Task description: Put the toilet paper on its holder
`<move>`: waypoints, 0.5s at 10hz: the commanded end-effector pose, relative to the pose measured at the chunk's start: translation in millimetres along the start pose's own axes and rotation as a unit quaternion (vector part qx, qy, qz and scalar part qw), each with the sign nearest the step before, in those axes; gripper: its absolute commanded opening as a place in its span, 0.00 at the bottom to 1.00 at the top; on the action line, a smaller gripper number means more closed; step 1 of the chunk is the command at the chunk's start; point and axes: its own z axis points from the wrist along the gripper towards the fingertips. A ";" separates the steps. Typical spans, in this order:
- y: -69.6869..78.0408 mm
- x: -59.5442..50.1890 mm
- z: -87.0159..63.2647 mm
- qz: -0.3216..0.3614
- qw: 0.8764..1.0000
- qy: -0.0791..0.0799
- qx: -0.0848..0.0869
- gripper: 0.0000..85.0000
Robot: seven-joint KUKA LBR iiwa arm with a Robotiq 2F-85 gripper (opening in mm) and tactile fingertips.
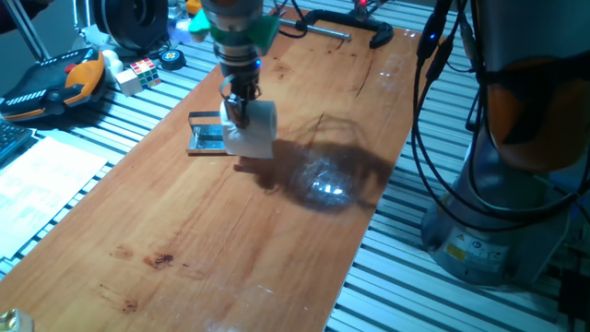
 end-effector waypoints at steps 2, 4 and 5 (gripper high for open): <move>-5.9 9.5 3.8 0.002 1.000 -0.002 0.001 0.01; -11.1 18.0 5.8 0.005 1.000 -0.003 0.002 0.01; -14.1 21.9 7.8 0.006 1.000 -0.003 0.003 0.01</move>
